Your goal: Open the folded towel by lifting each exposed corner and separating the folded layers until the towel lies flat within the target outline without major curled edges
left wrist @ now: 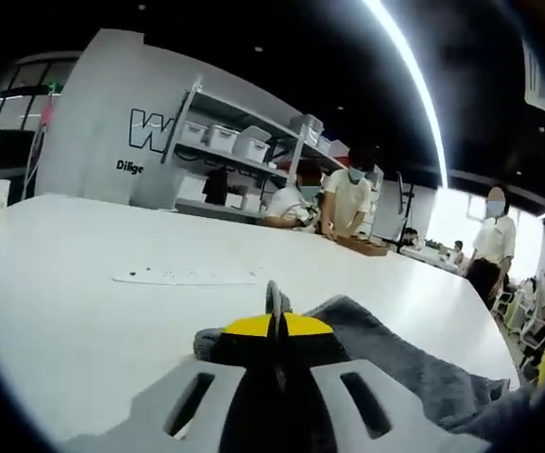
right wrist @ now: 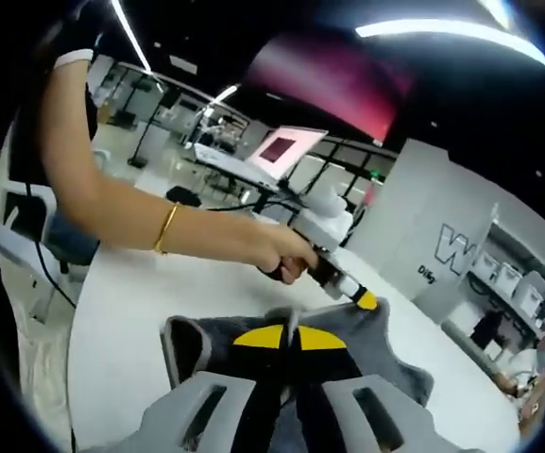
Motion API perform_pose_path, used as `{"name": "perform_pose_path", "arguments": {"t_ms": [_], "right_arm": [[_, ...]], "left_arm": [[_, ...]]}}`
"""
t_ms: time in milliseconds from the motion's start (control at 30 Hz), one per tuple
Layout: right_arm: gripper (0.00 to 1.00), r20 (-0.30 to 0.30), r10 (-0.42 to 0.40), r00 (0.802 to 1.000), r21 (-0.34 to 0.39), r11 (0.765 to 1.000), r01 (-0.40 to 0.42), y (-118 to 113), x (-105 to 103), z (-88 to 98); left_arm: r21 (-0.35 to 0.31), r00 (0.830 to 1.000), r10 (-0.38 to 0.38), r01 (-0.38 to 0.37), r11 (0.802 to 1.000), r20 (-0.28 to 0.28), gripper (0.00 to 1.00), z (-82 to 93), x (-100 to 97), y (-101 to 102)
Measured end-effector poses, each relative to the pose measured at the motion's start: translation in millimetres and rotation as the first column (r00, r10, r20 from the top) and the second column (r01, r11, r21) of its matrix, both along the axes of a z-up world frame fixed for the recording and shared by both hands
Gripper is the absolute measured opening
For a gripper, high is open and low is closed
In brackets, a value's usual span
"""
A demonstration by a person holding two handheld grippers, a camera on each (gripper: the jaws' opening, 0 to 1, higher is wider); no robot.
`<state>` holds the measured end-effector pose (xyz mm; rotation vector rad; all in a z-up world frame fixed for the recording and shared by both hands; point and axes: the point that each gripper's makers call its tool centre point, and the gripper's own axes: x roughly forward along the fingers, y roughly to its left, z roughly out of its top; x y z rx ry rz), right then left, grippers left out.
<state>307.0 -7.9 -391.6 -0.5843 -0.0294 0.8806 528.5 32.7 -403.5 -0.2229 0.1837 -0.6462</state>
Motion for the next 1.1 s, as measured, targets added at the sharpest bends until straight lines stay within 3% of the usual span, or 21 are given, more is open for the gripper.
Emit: {"name": "perform_pose_path", "arguments": {"t_ms": [467,767,1100], "right_arm": [[0.00,0.075,-0.150,0.986,0.073,0.987,0.145,-68.6,6.3,36.5],[0.00,0.106,-0.210,0.972,0.102,0.975,0.199,-100.6,6.2,56.7],[0.00,0.157,-0.296,0.942,0.139,0.951,0.275,-140.8,10.1,80.7]], "left_arm": [[0.012,0.993,-0.066,0.065,0.998,0.102,0.01,49.9,-0.8,-62.6],[-0.011,0.988,-0.092,0.094,0.996,0.120,0.01,66.1,10.7,-83.9],[-0.015,0.977,-0.124,0.128,0.992,0.172,0.01,92.0,19.2,-110.0]]}}
